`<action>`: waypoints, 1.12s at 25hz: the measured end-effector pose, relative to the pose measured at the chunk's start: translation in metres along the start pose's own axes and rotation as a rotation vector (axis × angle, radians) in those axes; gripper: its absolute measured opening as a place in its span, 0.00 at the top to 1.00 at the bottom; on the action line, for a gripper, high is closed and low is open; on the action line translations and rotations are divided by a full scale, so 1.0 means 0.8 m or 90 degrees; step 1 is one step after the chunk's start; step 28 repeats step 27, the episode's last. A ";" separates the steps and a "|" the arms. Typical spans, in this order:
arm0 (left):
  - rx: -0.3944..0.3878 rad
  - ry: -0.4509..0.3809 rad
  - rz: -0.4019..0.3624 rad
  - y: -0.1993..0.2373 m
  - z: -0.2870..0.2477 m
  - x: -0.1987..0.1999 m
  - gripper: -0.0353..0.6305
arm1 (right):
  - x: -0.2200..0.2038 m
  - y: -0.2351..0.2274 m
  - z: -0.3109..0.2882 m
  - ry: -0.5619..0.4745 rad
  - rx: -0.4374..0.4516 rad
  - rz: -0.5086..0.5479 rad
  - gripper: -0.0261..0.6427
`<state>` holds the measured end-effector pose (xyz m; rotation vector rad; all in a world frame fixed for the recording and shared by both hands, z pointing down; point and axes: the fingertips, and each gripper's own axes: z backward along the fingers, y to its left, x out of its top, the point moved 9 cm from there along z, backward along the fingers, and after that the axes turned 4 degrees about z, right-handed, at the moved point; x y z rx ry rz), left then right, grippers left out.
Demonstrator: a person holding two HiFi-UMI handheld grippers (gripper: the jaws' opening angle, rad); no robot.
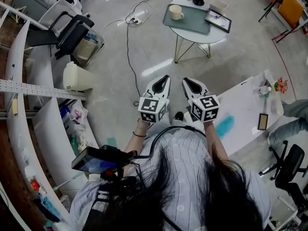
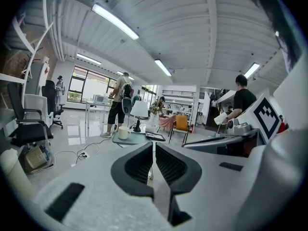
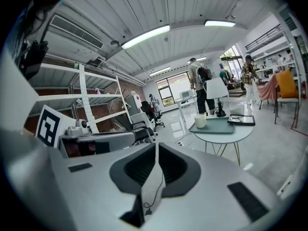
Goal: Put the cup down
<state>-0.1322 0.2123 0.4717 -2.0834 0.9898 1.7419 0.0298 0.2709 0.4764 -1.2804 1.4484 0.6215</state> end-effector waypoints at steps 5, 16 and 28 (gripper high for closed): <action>0.005 -0.004 -0.002 0.002 0.009 -0.001 0.92 | 0.001 0.007 0.000 0.000 0.003 0.008 0.90; 0.020 -0.017 -0.010 0.006 0.020 0.004 0.92 | 0.012 0.008 -0.006 -0.014 0.011 0.016 0.90; 0.044 -0.023 0.001 0.023 0.025 0.004 0.92 | 0.022 0.010 -0.022 -0.014 0.027 0.028 0.90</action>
